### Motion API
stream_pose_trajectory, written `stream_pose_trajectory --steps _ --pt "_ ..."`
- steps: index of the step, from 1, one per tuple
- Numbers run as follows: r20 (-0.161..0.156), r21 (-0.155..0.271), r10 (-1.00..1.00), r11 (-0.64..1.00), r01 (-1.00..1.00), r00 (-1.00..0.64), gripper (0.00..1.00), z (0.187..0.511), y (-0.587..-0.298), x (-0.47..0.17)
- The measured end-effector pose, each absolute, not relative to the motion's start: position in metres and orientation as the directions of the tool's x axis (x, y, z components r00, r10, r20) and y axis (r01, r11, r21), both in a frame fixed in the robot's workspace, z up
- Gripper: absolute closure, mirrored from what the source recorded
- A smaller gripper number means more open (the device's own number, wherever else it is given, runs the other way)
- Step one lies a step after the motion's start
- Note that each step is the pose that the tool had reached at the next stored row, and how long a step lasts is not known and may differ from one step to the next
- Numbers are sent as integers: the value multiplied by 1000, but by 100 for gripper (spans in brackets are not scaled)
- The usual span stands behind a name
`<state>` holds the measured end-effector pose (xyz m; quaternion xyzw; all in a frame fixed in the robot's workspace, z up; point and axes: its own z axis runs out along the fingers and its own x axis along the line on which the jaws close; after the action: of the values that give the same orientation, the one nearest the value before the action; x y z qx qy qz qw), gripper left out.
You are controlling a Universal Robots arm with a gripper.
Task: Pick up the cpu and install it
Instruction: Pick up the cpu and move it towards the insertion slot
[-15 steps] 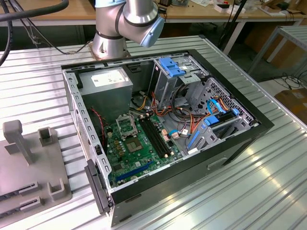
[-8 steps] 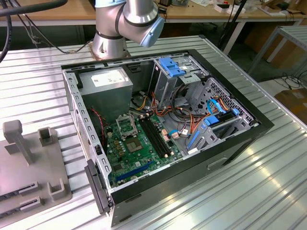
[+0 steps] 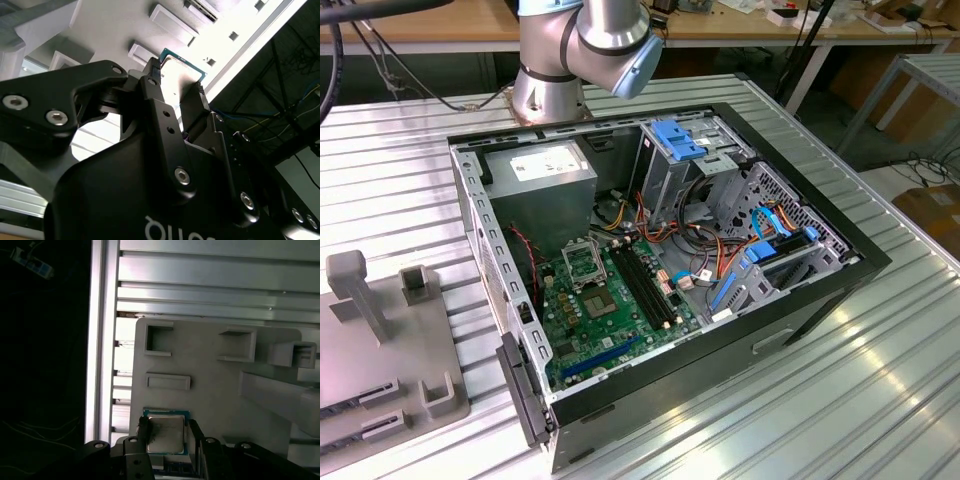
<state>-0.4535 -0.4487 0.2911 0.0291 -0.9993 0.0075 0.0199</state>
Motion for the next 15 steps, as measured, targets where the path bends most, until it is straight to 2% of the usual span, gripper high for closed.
stream_pose_trajectory --steps 15 --pt "41 -14 -58 998 -59 -997 59 296 -449 -453"
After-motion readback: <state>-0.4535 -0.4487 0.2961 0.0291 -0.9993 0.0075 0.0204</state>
